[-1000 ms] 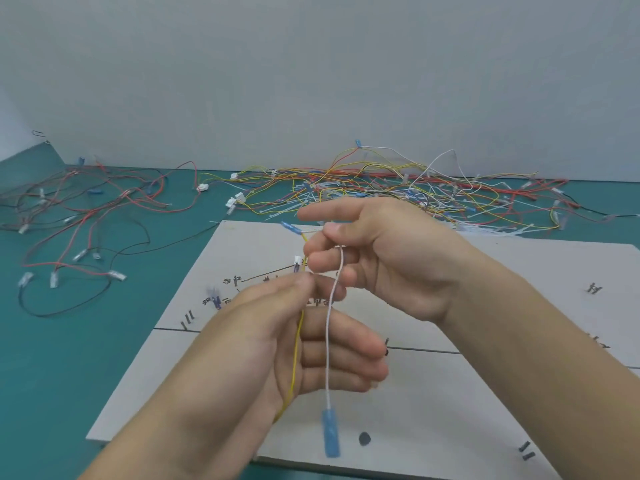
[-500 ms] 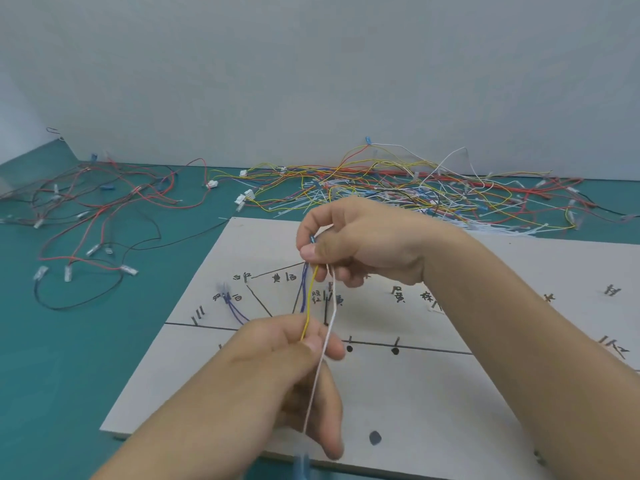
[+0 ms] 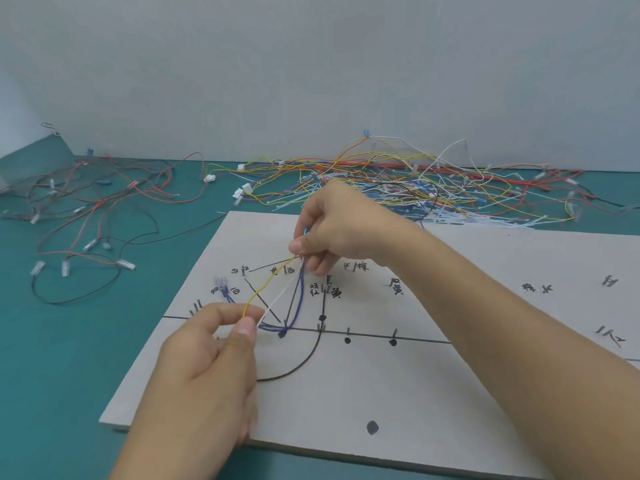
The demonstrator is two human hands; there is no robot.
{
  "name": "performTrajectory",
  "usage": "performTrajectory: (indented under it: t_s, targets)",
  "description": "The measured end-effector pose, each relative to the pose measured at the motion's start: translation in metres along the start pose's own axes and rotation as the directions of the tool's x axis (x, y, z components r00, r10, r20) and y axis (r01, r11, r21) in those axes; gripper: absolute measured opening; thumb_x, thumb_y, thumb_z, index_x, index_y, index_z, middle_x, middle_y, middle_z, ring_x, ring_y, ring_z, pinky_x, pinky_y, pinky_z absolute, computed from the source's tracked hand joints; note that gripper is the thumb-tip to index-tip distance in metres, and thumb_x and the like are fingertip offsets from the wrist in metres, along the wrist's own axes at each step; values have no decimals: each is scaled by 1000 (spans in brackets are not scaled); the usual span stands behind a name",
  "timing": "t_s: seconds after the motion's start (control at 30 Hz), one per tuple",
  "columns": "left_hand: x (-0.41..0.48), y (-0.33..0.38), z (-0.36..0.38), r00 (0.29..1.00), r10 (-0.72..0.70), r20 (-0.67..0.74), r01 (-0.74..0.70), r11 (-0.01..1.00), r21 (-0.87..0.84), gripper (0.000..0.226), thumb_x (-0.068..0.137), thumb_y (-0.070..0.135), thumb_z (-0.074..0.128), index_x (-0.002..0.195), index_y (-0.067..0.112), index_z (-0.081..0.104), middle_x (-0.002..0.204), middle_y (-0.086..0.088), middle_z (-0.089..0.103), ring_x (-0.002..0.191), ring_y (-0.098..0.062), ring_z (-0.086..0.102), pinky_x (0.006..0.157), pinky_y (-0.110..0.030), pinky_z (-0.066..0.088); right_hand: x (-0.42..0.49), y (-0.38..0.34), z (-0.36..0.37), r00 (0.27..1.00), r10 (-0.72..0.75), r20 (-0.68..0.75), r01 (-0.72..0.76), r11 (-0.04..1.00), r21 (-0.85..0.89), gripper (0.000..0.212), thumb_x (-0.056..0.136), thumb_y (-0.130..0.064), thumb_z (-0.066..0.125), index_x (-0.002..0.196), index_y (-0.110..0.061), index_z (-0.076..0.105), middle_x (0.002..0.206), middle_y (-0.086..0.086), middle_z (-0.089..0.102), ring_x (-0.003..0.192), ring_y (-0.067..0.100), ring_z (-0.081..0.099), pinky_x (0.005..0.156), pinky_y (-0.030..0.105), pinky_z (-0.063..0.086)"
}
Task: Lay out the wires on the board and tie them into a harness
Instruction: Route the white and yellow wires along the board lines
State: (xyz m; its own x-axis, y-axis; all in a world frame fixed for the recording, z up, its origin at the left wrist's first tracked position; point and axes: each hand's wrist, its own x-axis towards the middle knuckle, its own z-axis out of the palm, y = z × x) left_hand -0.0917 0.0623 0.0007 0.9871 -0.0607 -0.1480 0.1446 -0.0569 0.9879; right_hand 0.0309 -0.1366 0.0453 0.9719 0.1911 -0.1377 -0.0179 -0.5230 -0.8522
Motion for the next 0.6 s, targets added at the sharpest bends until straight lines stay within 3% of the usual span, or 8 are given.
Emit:
performTrajectory:
  t_s: [0.17, 0.27, 0.33, 0.5, 0.6]
  targets:
    - [1, -5, 3, 1000, 5, 12, -6, 998, 67, 36, 107, 17, 48, 84, 37, 66, 44, -2, 36, 31, -15, 26, 43, -19, 30, 9, 4, 25, 973, -119, -200, 75, 973, -217, 14, 84, -14, 81, 80, -9, 68, 68, 9, 71, 52, 16, 69, 49, 32, 58]
    - [0, -7, 3, 1000, 23, -3, -22, 996, 87, 33, 107, 20, 48, 87, 42, 62, 44, 0, 40, 32, -13, 28, 45, -17, 28, 12, 3, 30, 943, -203, -264, 90, 920, -383, 12, 80, -20, 83, 81, -15, 72, 72, -9, 57, 68, 9, 57, 59, 26, 48]
    - [-1, -7, 1, 1000, 19, -12, -18, 996, 82, 31, 107, 20, 49, 89, 42, 61, 44, -1, 41, 31, -12, 29, 45, -17, 28, 12, 5, 37, 937, -213, -277, 86, 909, -408, 11, 79, -19, 81, 85, -17, 72, 76, -11, 54, 80, 13, 56, 62, 25, 41]
    - [-6, -8, 0, 999, 41, 32, -46, 982, 181, 32, 105, 21, 49, 84, 43, 58, 44, -1, 43, 33, -15, 30, 52, -23, 30, 9, 17, 48, 930, -200, -309, 48, 898, -438, 22, 79, -16, 76, 87, -27, 58, 91, -3, 66, 95, 20, 60, 74, 34, 52]
    - [-9, -7, 2, 999, 24, 45, -33, 977, 210, 32, 104, 23, 48, 83, 44, 57, 45, -3, 44, 34, -16, 32, 55, -27, 30, 5, 20, 46, 926, -225, -303, 77, 899, -432, 18, 79, -21, 78, 87, -28, 64, 86, -7, 69, 93, 18, 62, 79, 37, 55]
